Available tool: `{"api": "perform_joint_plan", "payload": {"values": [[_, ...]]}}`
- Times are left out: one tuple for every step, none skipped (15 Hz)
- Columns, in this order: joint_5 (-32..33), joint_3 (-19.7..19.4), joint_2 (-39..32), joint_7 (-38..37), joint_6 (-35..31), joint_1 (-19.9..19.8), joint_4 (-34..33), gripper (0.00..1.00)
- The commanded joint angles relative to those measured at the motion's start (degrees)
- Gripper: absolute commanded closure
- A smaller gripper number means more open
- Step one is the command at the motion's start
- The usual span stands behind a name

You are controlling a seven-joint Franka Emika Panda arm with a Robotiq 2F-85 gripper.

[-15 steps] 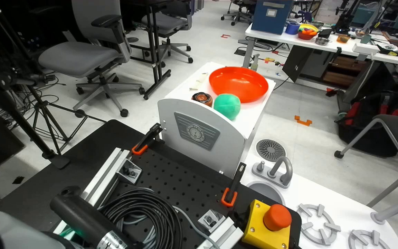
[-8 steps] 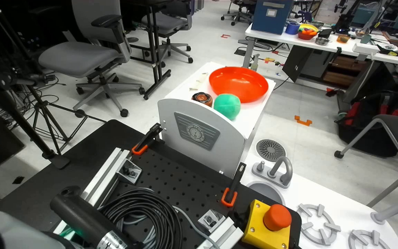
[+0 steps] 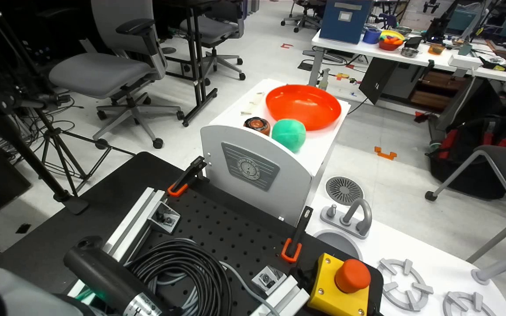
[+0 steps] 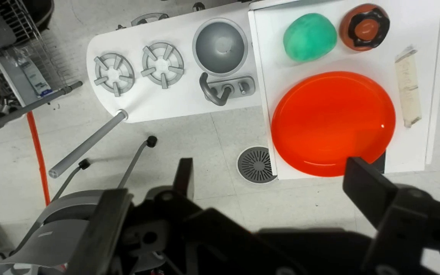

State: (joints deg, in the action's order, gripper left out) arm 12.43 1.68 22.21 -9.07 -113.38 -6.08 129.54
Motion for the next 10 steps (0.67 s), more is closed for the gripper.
{"api": "perform_joint_plan", "payload": {"values": [[0.30, -0.13, -1.53, 1.21, 3.15, 1.31, -0.97, 0.00], [0.04, -0.24, -2.08, 1.96, 4.30, 1.69, -0.91, 0.00], [-0.23, -0.39, -2.64, 2.94, 5.46, 2.08, -0.88, 0.00], [-0.05, -0.41, -3.65, 4.16, 7.55, 2.39, -1.15, 0.00], [-0.21, -0.54, -4.50, 5.39, 9.41, 2.70, -1.24, 0.00], [-0.26, -0.67, -5.23, 6.45, 10.92, 2.96, -1.07, 0.00], [-0.09, -0.70, -6.10, 7.40, 13.03, 3.14, -1.25, 0.00], [0.07, -0.74, -6.70, 7.92, 14.32, 3.23, -1.14, 0.00], [-0.37, -0.95, -6.97, 8.08, 14.47, 3.28, -0.72, 0.00], [-1.03, -1.17, -7.09, 7.62, 13.91, 3.22, -0.28, 0.00]]}}
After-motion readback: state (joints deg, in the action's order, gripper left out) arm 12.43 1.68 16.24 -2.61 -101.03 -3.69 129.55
